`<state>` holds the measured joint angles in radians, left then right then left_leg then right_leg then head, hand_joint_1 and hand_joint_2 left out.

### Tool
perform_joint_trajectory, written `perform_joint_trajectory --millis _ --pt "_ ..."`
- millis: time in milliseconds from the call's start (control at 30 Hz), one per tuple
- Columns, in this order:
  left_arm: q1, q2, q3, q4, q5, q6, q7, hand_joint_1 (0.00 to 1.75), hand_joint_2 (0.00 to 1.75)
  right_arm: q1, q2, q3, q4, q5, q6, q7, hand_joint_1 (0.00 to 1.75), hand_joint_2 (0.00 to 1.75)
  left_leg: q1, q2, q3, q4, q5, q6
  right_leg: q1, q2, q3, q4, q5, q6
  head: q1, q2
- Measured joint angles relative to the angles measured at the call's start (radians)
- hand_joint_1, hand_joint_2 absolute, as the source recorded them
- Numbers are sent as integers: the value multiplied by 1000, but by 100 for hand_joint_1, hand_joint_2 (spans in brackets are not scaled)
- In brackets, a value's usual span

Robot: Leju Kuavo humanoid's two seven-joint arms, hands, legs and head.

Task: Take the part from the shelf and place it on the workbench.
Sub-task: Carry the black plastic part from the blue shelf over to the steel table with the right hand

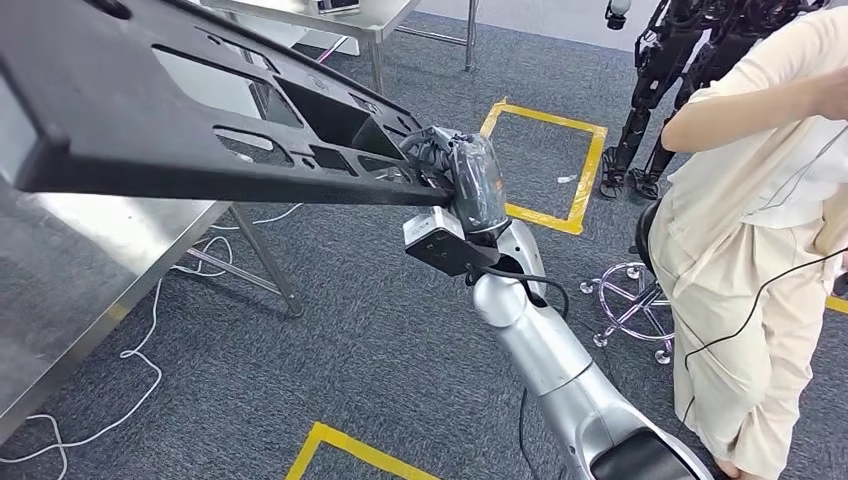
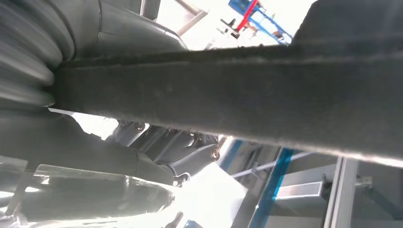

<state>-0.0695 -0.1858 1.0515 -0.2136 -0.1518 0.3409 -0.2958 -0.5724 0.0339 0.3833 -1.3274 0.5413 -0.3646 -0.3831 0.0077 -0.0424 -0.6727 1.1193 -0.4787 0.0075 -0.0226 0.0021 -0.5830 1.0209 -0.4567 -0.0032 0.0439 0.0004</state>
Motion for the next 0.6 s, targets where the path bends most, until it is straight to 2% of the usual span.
perform_joint_trajectory --millis 33,67,100,133,167,200,267,300,333,400,433,467,533,600 --pt "-1 0 0 0 0 0 0 0 175 0 1 0 -1 1 0 2 175 175 1 22 -33 66 -33 -5 2 -10 1 0 -2 -5 -1 0" --pt "-2 -1 0 0 0 0 0 0 175 0 1 0 -1 2 0 5 175 175 4 32 -67 130 -59 -9 4 -20 2 0 -4 -8 -1 0" --pt "-2 -1 0 0 0 1 1 0 175 1 1 0 -1 3 1 7 175 175 5 36 -91 174 -70 -11 6 -30 2 0 -5 -9 -1 0" --pt "-1 -2 0 0 0 2 1 0 175 2 1 0 -1 4 1 9 175 175 6 39 -96 180 -62 -12 7 -40 3 0 -6 -10 -1 0" --pt "-1 -2 0 0 1 3 2 0 175 2 1 0 -1 5 2 10 175 175 6 42 -80 145 -37 -11 7 -49 5 0 -8 -10 -1 0" --pt "-1 -2 0 0 1 3 2 0 175 2 2 0 -2 5 2 11 175 175 6 51 -45 79 -1 -8 8 -58 7 0 -10 -9 -1 0" --pt "-2 -1 0 0 2 3 2 0 175 0 4 0 -5 5 2 11 175 175 -1 86 24 -51 46 4 12 -72 12 0 -15 -5 -1 0" --pt "-3 -1 0 0 2 4 2 0 175 -1 5 1 -6 5 3 11 175 175 -6 97 42 -85 54 10 15 -79 14 0 -18 -1 -1 0" --pt "-4 -1 0 0 2 5 3 0 175 -2 6 1 -7 5 4 11 175 175 -10 99 45 -94 52 15 17 -86 15 -1 -19 3 0 0" --pt "-3 -2 0 0 1 6 3 0 175 -3 9 1 -9 5 6 12 175 175 -10 80 49 -103 57 27 18 -95 18 -2 -24 13 0 0" --pt "-3 -3 0 0 1 6 3 0 175 -3 10 1 -10 6 6 12 175 175 -8 71 55 -111 61 34 18 -87 17 5 -29 18 1 0" --pt "-3 -3 0 0 0 7 3 0 175 -3 11 1 -11 7 6 13 175 175 -5 62 61 -120 66 40 18 -68 7 30 -42 19 2 0" --pt "-5 -4 0 0 -3 7 3 0 175 -1 8 0 -12 8 6 13 175 175 -3 43 67 -127 71 48 13 -24 -47 141 -88 14 4 0" --pt "-7 -4 0 0 -4 7 3 0 175 3 2 0 -12 8 7 14 175 175 -3 17 67 -126 71 49 10 -8 -114 262 -125 15 5 0"
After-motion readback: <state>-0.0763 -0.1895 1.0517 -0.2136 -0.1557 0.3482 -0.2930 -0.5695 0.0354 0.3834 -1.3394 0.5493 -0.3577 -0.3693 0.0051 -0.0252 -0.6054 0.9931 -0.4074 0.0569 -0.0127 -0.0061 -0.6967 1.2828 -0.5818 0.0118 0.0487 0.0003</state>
